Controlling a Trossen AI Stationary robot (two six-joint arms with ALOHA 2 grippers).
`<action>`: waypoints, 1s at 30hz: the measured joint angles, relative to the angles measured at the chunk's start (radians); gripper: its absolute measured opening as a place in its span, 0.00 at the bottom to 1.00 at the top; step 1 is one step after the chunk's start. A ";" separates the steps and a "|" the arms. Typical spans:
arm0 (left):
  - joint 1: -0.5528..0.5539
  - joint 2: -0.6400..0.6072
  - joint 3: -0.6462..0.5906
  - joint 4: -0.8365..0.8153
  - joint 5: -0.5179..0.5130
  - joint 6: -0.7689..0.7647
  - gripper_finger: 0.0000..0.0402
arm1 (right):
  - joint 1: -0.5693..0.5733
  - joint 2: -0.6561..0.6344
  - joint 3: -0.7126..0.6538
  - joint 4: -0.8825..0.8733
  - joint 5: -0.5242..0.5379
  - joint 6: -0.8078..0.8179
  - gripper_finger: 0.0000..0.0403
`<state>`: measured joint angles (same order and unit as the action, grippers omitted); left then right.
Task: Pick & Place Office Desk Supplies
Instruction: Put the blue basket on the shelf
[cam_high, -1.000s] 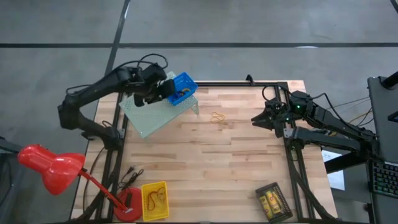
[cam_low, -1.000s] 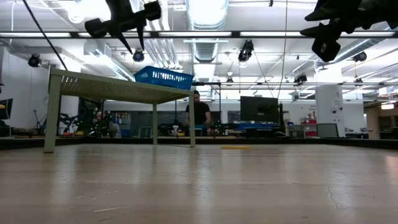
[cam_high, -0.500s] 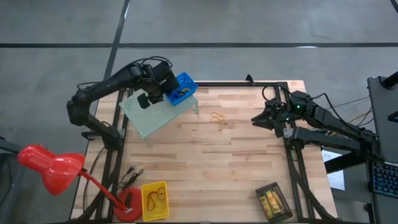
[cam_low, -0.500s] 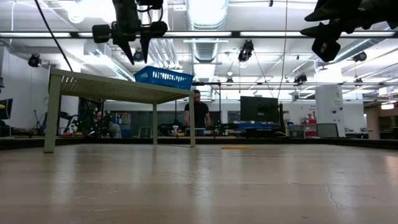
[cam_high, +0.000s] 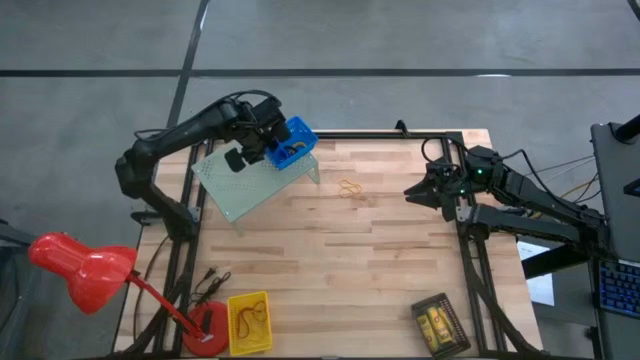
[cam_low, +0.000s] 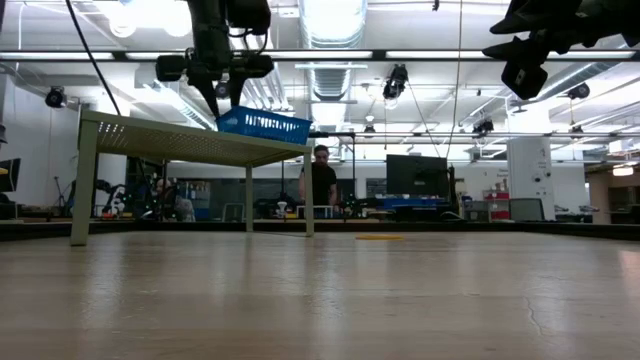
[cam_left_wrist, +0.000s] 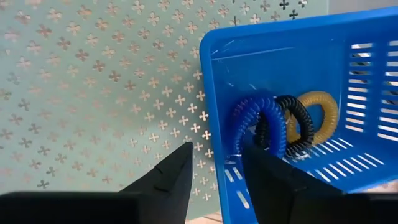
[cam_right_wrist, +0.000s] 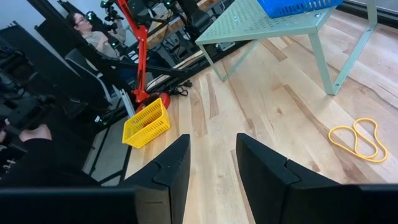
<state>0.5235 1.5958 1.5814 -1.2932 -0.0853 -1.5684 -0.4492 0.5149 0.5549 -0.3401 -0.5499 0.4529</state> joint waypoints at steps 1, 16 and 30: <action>0.001 0.005 0.000 0.001 0.000 0.000 0.35 | 0.000 0.000 0.000 0.000 0.000 0.000 0.31; 0.012 0.028 -0.019 0.013 0.000 0.068 0.29 | 0.000 0.000 0.000 0.000 0.000 0.000 0.31; 0.012 0.028 -0.019 0.020 0.000 0.072 0.21 | 0.000 0.000 0.000 0.000 0.000 0.000 0.31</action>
<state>0.5354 1.6241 1.5623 -1.2737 -0.0856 -1.4963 -0.4496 0.5150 0.5549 -0.3401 -0.5499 0.4528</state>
